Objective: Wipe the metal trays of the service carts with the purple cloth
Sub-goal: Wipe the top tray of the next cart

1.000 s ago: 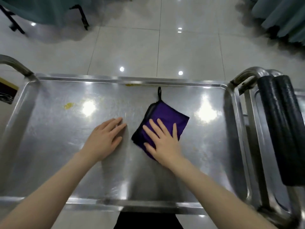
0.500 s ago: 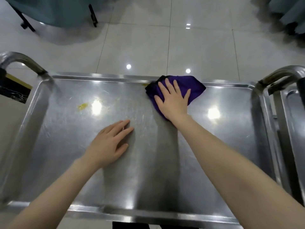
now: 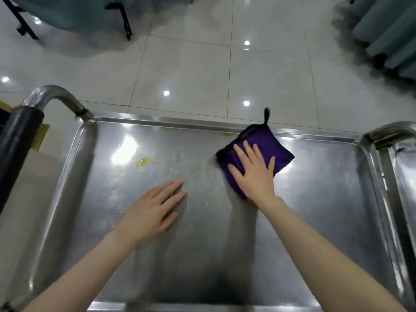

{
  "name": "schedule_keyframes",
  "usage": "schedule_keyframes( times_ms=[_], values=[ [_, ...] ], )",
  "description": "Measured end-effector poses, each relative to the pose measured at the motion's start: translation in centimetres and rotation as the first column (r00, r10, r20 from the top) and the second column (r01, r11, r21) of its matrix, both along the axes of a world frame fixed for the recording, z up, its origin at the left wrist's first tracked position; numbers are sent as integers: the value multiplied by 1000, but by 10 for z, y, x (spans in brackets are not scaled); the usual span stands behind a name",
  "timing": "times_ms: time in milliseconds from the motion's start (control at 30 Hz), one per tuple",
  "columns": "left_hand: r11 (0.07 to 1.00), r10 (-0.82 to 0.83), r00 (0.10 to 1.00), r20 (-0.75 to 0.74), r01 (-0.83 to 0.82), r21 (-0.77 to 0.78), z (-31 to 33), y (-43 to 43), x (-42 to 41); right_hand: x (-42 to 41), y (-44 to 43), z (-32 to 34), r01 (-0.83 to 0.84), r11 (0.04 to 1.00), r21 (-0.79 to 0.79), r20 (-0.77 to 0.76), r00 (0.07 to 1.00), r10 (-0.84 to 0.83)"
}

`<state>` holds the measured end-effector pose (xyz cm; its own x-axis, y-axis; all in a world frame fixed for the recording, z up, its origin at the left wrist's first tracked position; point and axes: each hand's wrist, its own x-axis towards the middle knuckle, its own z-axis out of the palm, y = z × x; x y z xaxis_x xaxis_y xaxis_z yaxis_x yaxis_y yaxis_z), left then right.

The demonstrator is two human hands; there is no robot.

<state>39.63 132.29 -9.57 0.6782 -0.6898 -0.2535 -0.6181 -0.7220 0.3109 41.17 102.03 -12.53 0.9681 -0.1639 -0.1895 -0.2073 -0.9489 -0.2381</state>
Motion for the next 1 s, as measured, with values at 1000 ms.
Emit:
schedule_keyframes(
  times_ms=[1000],
  values=[
    [969,125,991,-46,-112,222,18,152,30,40,258,-2,-283,959,11,17,959,283]
  ],
)
